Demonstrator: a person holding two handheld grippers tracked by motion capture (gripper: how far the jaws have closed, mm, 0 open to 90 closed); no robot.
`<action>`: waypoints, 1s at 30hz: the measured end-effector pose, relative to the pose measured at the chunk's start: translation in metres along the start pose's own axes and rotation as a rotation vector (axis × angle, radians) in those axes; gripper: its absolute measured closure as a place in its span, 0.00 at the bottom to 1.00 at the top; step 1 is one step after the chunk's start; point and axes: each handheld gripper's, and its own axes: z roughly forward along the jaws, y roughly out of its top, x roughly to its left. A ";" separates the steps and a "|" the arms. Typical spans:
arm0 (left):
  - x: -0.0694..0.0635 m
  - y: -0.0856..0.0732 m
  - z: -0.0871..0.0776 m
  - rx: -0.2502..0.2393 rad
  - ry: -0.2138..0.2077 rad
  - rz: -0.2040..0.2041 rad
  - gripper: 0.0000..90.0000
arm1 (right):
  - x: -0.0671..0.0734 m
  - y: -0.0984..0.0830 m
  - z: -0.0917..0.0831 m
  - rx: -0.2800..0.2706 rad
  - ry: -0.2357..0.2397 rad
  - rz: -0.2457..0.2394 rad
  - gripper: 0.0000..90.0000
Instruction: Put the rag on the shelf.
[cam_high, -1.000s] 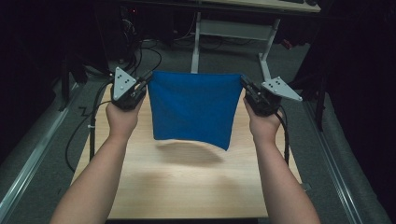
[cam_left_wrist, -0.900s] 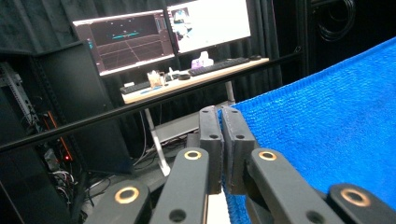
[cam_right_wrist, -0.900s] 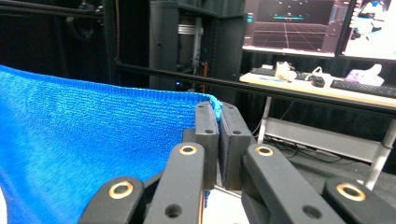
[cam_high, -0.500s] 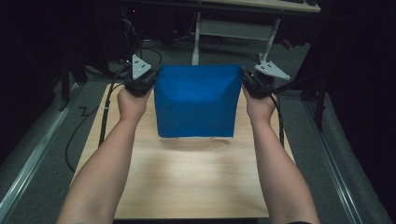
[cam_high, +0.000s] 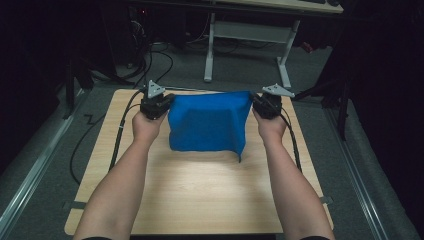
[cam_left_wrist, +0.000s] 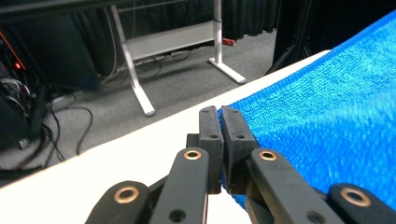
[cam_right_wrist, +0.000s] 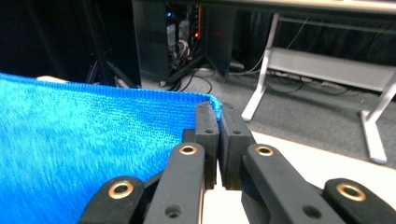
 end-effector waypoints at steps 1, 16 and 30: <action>0.000 0.000 0.000 0.000 0.000 0.000 0.98 | 0.000 0.000 0.000 0.000 0.000 0.000 0.98; -0.010 -0.045 -0.002 0.044 -0.057 -0.065 0.98 | 0.009 -0.050 0.002 0.108 0.056 0.049 0.98; -0.019 -0.078 0.002 0.082 -0.107 -0.092 0.98 | 0.018 -0.080 0.004 0.167 0.092 0.064 0.98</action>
